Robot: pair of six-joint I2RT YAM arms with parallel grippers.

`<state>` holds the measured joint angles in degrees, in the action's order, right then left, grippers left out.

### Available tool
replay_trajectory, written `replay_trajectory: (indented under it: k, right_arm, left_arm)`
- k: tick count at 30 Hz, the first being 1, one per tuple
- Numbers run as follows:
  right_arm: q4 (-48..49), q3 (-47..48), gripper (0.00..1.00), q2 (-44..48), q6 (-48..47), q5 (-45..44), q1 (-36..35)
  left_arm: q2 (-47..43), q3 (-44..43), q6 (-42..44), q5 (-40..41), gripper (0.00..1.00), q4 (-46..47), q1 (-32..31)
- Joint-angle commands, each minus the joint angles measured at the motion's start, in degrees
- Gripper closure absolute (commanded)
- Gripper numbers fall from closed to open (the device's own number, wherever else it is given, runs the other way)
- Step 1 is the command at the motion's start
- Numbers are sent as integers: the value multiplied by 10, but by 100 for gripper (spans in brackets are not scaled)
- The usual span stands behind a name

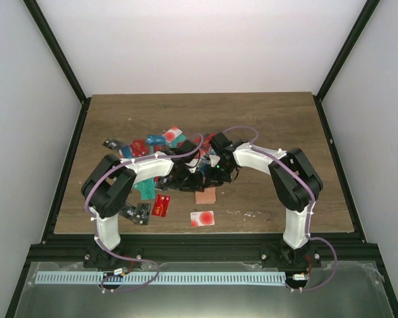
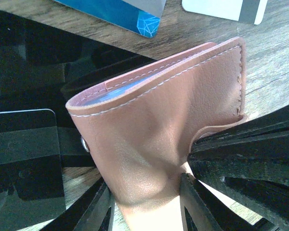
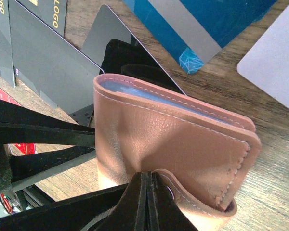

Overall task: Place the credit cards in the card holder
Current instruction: Close the card holder at the center of the board.

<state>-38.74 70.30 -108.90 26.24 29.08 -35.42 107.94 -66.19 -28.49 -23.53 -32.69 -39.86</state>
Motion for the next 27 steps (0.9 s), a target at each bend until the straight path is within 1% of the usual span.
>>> replay_trajectory:
  k: [1,6,10,12,13,16,18,22,27]
  right_arm:
    - [-3,-13,99,-17,1,-8,-12]
    - [-11,-28,99,-14,-2,-14,-13]
    - [-25,-21,99,-3,-8,-20,-12]
    - [-20,-15,99,13,-13,0,-13]
    - [-13,-11,96,23,-16,18,-12]
    - [14,1,83,43,-20,78,-9]
    - [26,5,78,52,-10,99,-1]
    - [54,-20,77,79,9,112,22]
    - [79,-72,77,119,18,115,47]
  left_arm:
    - [5,16,-2,-20,61,17,-11]
    - [5,17,-6,-17,61,21,-10]
    - [3,19,-6,-9,61,21,-11]
    - [-2,20,-7,-5,61,20,-10]
    - [-6,20,-7,-2,61,19,-11]
    - [-19,18,-6,0,61,16,-11]
    - [-27,13,-6,1,61,8,-11]
    - [-41,-6,-1,4,61,-15,-10]
    - [-54,-35,5,6,60,-49,-9]
